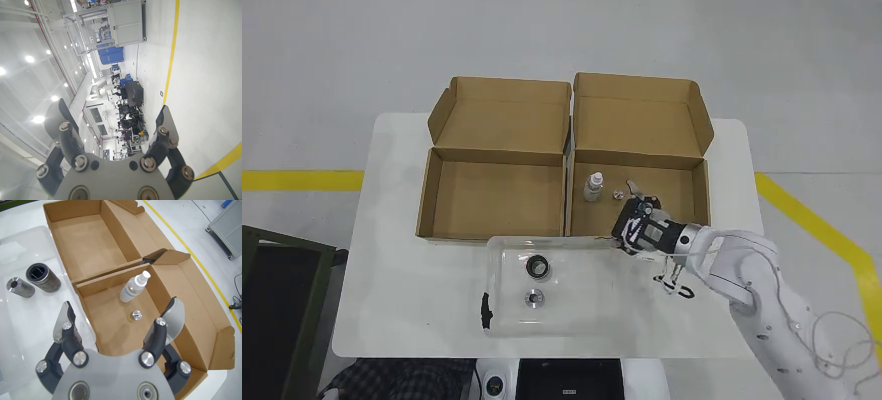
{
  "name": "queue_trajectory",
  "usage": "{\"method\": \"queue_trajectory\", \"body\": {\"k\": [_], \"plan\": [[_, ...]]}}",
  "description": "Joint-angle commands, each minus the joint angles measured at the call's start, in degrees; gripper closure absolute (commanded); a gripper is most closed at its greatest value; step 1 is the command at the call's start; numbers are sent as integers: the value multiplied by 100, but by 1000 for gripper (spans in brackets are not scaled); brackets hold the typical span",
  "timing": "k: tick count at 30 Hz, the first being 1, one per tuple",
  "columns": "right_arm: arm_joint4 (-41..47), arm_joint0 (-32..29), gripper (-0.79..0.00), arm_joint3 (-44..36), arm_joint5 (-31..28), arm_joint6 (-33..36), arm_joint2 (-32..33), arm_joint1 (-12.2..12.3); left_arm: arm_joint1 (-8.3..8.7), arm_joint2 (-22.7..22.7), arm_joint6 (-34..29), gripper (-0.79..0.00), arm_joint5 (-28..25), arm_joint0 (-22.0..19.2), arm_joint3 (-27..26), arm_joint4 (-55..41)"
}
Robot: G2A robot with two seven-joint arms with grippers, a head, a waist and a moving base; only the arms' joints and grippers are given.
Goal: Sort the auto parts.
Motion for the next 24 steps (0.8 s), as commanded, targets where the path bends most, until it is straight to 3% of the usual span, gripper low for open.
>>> {"method": "queue_trajectory", "body": {"k": [1,10,17,24], "plan": [[-44,-75,-760,-127,-70,-6,-68,4,0,0,0,-785,0,0,0,0],[-198,-151,-773,-382,-306,-97,-687,-40,0,0,0,-785,0,0,0,0],[-377,20,-727,-193,-274,-248,-1203,-119,0,0,0,-785,0,0,0,0],[-541,264,-631,48,-223,-341,-1753,-230,0,0,0,-785,0,0,0,0]]}}
